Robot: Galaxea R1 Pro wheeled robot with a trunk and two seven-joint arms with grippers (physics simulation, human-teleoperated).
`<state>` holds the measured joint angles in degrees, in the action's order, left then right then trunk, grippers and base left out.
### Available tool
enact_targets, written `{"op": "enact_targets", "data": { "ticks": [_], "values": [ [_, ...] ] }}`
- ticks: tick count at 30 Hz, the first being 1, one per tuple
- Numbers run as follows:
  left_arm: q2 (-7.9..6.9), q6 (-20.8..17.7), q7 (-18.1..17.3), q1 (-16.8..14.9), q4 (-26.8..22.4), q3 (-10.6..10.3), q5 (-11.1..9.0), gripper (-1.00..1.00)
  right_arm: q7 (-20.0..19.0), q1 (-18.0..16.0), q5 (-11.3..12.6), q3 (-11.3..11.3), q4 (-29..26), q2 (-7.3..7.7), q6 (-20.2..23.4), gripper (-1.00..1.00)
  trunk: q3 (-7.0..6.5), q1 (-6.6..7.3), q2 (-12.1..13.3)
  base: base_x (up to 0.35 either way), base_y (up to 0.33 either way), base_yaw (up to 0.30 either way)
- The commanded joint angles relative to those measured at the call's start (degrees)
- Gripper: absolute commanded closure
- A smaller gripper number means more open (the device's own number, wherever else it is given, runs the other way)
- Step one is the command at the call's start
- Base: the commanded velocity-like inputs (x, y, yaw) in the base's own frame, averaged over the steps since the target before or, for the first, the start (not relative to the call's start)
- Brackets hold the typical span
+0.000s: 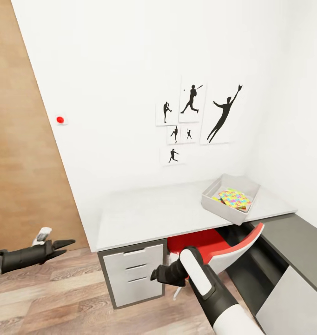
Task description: Put all the toys in the child's room - the three board games (two on the bed and one on the table), the two jigsaw puzzles on the table, and the tennis ball on the table - inside the toy box on the table in the child's room.
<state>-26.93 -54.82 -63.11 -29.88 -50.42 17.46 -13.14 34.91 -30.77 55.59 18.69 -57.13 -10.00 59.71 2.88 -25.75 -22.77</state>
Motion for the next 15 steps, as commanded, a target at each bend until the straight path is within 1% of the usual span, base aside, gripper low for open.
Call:
{"op": "enact_targets", "data": {
  "ticks": [1, 3, 4, 5, 6, 8, 9, 10, 11, 12, 13, 15],
  "values": [
    [0.17, -0.3, 1.0, -0.1, 0.1, 0.0, 0.0, -1.00, 0.5, 0.0, 0.5, 0.1, 0.8, 0.00, 0.0, -1.00, 0.13, -0.04, -0.1, 0.000, 0.000, 0.000],
    [0.56, -0.2, 4.2, -0.1, 0.5, -0.1, 0.2, -1.00, 0.5, 0.2, 0.4, 0.3, 3.4, 0.00, -0.7, -1.00, 0.13, -0.04, -0.1, 0.000, 0.000, 0.000],
    [0.62, -0.2, 4.8, -0.1, 0.7, -0.1, 0.2, -1.00, 0.4, 0.4, 0.4, 0.3, 3.9, 0.00, -1.4, -1.00, 0.13, -0.04, -0.1, 0.000, 0.000, 0.000],
    [0.66, -0.1, 6.5, 0.0, 1.6, -0.3, 0.3, -1.00, 0.4, 0.6, 0.2, 0.4, 5.5, 0.00, -4.5, -1.00, 0.13, -0.04, -0.1, 0.000, 0.000, 0.000],
    [0.66, -0.1, 7.0, 0.1, 2.1, -0.3, 0.3, -1.00, 0.4, 0.6, 0.2, 0.4, 6.2, 0.00, -5.7, -1.00, 0.13, -0.04, -0.1, 0.000, 0.000, 0.000],
    [0.61, 1.3, 9.0, 0.4, 5.8, -0.4, 0.6, -1.00, 0.3, 0.9, -0.8, 0.5, 10.1, 0.26, -10.8, -1.00, 0.13, -0.04, -0.1, 0.000, 0.000, 0.000],
    [0.57, 2.0, 9.5, 0.5, 7.1, -0.4, 0.7, -1.00, 0.2, 1.0, -1.3, 0.6, 11.4, 0.57, -11.9, -1.00, 0.13, -0.04, -0.1, 0.000, 0.000, 0.000],
    [0.48, 5.3, 11.0, 0.7, 11.4, -0.4, 1.3, -1.00, 0.0, 1.3, -3.2, 0.9, 16.0, 1.23, -14.7, -1.00, 0.13, -0.04, -0.1, 0.000, 0.000, 0.000],
    [0.50, 7.8, 12.1, 0.8, 14.7, -0.4, 2.0, -1.00, -0.3, 1.4, -4.8, 1.4, 19.2, 1.54, -16.7, -1.00, 0.13, -0.04, -0.1, 0.000, 0.000, 0.000],
    [0.53, 9.2, 12.7, 0.8, 16.4, -0.4, 2.4, -1.00, -0.5, 1.4, -5.6, 1.7, 20.7, 1.63, -17.8, -1.00, 0.13, -0.04, -0.1, 0.000, 0.000, 0.000],
    [0.57, 12.1, 13.9, 0.8, 19.8, -0.4, 3.5, -1.00, -1.5, 1.5, -7.2, 2.5, 23.8, 1.81, -20.5, -1.00, 0.13, -0.04, -0.1, 0.000, 0.000, 0.000],
    [0.73, 17.4, 16.6, 0.8, 25.7, -0.4, 5.8, -1.00, -4.7, 1.6, -10.6, 4.1, 29.3, 2.08, -26.4, -1.00, 0.13, -0.04, -0.1, 0.000, 0.000, 0.000]
  ]
}}
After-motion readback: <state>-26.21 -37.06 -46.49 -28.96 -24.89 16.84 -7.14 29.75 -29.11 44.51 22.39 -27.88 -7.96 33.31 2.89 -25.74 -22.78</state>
